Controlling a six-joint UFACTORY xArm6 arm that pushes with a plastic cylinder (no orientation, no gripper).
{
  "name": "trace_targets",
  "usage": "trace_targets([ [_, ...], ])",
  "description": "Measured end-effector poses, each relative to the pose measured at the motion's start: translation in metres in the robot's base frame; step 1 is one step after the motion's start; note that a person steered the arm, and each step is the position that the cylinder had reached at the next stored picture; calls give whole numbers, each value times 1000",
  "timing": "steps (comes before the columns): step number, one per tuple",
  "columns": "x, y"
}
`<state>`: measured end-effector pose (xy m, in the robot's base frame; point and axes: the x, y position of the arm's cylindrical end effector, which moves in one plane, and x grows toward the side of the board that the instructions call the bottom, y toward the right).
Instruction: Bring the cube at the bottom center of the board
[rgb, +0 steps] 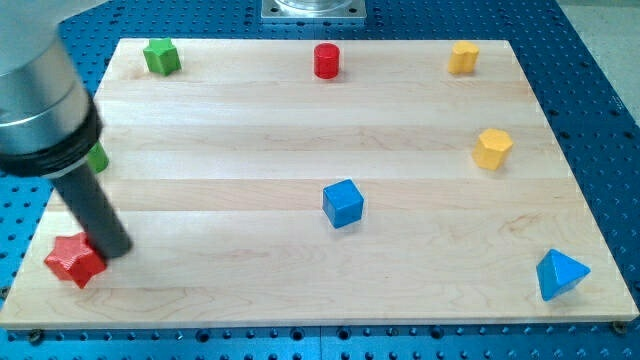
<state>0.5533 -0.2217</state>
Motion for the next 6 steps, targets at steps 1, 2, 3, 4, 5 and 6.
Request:
trace_targets([
  [1, -33, 41],
  [2, -89, 130],
  [3, -109, 243],
  [4, -60, 275],
  [5, -12, 191],
  [6, -49, 196],
])
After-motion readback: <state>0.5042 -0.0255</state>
